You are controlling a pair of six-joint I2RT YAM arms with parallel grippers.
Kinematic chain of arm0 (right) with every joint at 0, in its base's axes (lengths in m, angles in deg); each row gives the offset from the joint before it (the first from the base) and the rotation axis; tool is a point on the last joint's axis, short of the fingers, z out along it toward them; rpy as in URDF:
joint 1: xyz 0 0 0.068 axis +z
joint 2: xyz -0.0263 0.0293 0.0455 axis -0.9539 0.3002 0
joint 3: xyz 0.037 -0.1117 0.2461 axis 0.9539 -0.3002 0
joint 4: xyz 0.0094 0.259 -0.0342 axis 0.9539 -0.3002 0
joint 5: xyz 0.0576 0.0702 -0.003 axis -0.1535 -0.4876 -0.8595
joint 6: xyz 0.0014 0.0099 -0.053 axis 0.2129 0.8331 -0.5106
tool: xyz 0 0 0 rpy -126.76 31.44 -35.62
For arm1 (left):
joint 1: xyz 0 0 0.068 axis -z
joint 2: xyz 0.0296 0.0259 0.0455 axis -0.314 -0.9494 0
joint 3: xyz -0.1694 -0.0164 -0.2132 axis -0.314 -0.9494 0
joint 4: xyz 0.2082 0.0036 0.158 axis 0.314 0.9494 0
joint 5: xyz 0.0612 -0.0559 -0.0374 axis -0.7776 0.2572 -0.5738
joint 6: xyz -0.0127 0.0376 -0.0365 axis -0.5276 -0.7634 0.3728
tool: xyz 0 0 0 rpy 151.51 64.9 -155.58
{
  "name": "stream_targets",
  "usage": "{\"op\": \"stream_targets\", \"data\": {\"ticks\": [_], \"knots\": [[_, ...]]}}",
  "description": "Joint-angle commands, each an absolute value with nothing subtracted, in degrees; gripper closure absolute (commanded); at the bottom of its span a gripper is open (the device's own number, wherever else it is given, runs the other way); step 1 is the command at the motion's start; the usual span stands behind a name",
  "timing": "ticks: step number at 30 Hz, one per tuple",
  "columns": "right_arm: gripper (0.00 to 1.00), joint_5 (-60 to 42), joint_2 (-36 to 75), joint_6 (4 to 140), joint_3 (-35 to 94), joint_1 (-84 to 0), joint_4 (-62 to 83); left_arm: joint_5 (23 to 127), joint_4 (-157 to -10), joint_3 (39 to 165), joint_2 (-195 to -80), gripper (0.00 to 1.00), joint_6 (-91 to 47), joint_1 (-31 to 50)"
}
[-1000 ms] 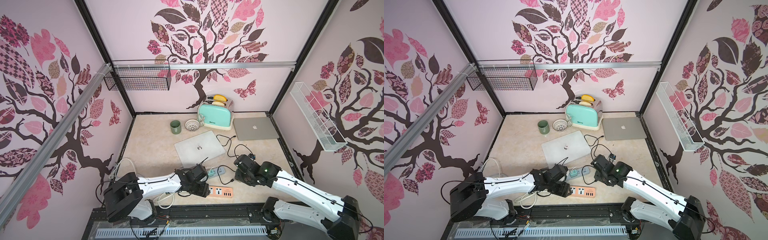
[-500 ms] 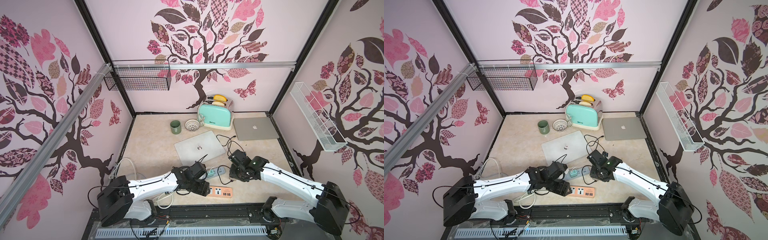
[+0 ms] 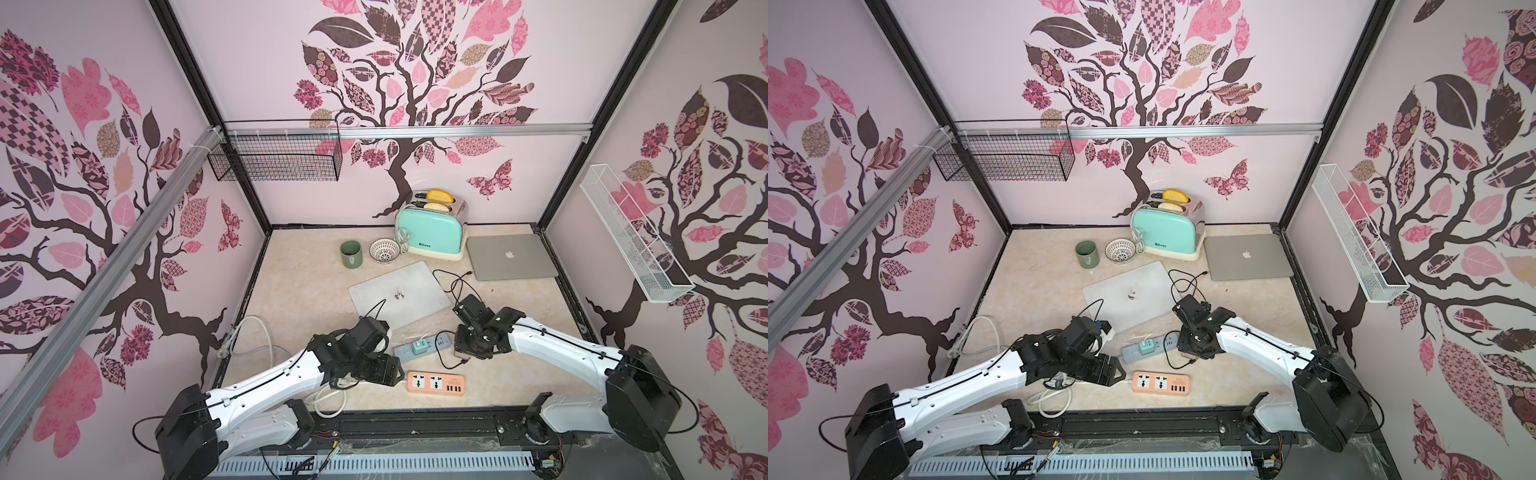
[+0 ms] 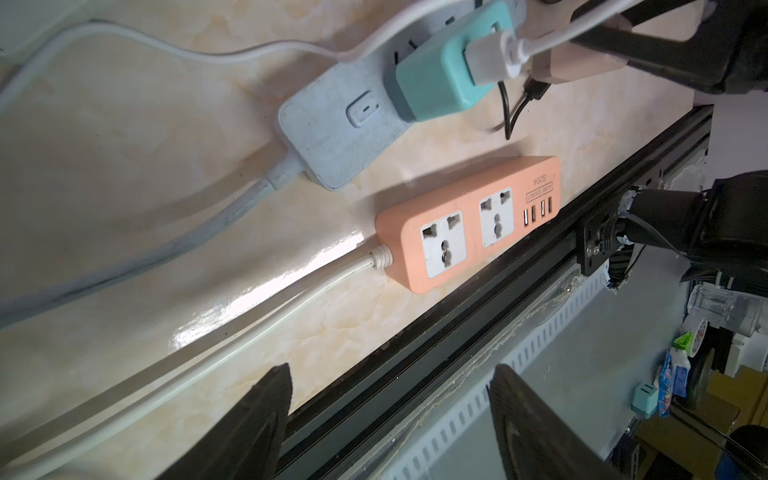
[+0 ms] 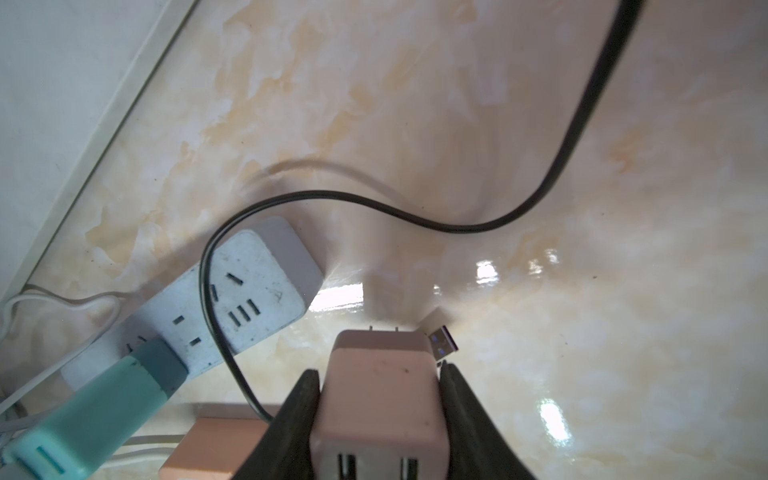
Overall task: Unplug the laptop charger
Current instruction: Place the plug at the center of the board.
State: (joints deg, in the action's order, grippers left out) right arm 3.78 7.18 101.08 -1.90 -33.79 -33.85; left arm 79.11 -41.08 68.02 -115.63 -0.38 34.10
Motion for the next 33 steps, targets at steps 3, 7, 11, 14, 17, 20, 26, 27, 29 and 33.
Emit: {"op": "stream_targets", "data": {"ticks": [3,7,11,14,17,20,26,27,29,33], "knots": [[0.52,3.4,8.1,100.5,-1.8,-34.0,-32.5,78.7,-39.5,67.1,-113.7,0.21,0.0,33.7],[0.44,3.1,8.4,100.4,-1.7,-34.0,-32.7,77.0,-37.9,68.6,-113.5,0.21,-0.7,33.5],[0.35,3.8,7.5,100.6,-1.3,-34.0,-33.3,75.8,-36.3,70.6,-114.2,0.21,-1.7,33.4],[0.31,5.0,6.2,100.3,-0.4,-34.0,-34.4,76.0,-36.9,71.0,-114.2,0.21,-1.2,33.1],[0.25,6.5,5.0,99.3,1.7,-34.0,-36.3,76.0,-36.1,72.1,-114.3,0.21,-1.5,32.6],[0.18,7.9,3.6,98.6,4.3,-34.0,-38.2,77.1,-35.0,73.0,-114.4,0.21,-2.2,30.9],[0.11,9.7,3.0,96.7,13.8,-34.0,-44.5,81.5,-33.9,72.7,-112.1,0.13,-3.3,24.0],[0.1,9.9,3.5,96.4,15.9,-33.9,-45.8,81.9,-33.5,72.7,-111.7,0.1,-3.5,22.8],[0.09,9.9,4.8,96.1,20.2,-33.9,-48.5,82.9,-33.2,72.8,-110.9,0.06,-4.0,21.0],[0.07,10.9,8.0,95.6,29.1,-32.2,-51.9,84.5,-33.6,73.0,-110.4,0.04,-4.6,17.6]]}}
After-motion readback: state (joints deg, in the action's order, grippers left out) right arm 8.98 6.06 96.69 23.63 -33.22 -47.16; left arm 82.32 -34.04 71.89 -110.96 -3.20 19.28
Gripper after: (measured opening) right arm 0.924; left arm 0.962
